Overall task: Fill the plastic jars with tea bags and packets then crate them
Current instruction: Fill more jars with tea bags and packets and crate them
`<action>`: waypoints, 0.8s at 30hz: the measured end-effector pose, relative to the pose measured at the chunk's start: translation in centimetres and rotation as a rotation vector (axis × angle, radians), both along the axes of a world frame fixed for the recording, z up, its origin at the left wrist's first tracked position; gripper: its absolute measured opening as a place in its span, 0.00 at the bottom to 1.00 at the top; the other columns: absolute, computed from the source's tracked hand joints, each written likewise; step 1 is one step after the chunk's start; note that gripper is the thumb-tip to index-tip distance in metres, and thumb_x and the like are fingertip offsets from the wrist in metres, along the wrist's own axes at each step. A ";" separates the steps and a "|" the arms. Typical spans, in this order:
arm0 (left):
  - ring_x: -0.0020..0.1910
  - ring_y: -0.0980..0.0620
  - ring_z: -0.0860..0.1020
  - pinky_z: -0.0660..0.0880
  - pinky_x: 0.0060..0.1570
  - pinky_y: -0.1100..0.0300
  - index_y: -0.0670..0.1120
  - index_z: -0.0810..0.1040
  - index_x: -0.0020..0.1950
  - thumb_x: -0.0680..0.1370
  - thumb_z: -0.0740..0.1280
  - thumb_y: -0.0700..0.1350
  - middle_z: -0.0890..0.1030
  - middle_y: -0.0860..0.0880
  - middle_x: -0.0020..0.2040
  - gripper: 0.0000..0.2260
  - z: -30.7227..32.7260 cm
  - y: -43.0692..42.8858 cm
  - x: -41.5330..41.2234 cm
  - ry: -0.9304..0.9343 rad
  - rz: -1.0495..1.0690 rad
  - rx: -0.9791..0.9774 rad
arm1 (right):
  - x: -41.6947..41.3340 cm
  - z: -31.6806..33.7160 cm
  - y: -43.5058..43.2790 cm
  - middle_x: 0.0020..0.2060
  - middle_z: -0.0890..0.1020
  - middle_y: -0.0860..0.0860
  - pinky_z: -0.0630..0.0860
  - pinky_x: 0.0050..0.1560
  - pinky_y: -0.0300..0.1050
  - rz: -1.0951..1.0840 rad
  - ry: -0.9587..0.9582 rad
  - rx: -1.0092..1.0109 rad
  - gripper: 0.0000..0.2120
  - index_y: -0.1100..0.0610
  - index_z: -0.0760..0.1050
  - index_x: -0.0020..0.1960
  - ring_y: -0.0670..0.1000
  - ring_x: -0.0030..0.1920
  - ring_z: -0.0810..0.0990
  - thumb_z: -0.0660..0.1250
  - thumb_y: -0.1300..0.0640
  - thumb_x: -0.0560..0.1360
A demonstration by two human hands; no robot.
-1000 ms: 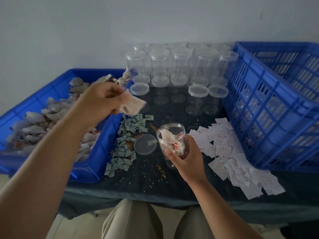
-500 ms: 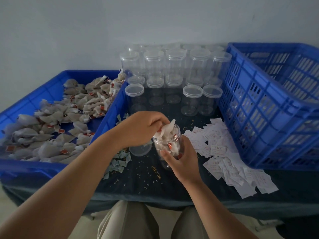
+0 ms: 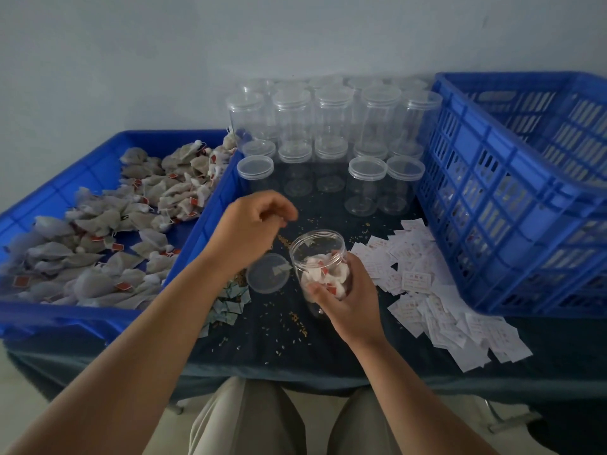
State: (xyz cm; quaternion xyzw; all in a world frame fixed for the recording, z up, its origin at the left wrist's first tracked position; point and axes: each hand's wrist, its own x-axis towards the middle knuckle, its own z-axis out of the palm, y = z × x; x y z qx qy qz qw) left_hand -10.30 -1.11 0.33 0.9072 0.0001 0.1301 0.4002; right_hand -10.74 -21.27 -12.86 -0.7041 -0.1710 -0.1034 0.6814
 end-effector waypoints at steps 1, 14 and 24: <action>0.53 0.63 0.82 0.79 0.51 0.65 0.60 0.83 0.56 0.82 0.65 0.38 0.85 0.62 0.55 0.16 -0.7 0.7 0.3 0.076 0.047 0.141 | 0.0 0.1 0.0 0.51 0.87 0.44 0.81 0.48 0.37 -0.003 -0.001 0.006 0.21 0.44 0.79 0.59 0.50 0.51 0.87 0.80 0.40 0.71; 0.52 0.52 0.82 0.82 0.53 0.49 0.54 0.73 0.75 0.84 0.67 0.48 0.84 0.51 0.57 0.19 -8.5 3.7 -0.3 0.415 0.249 0.317 | 0.4 -0.4 -0.1 0.50 0.86 0.43 0.81 0.47 0.37 -0.032 -0.055 -0.038 0.18 0.43 0.77 0.57 0.49 0.50 0.86 0.78 0.40 0.72; 0.56 0.45 0.81 0.79 0.56 0.51 0.44 0.80 0.61 0.82 0.65 0.37 0.82 0.43 0.60 0.10 -8.3 4.2 -0.7 0.455 0.240 0.762 | 0.1 0.0 -0.1 0.49 0.86 0.42 0.79 0.46 0.32 -0.027 -0.026 0.005 0.16 0.39 0.77 0.56 0.47 0.50 0.86 0.79 0.43 0.72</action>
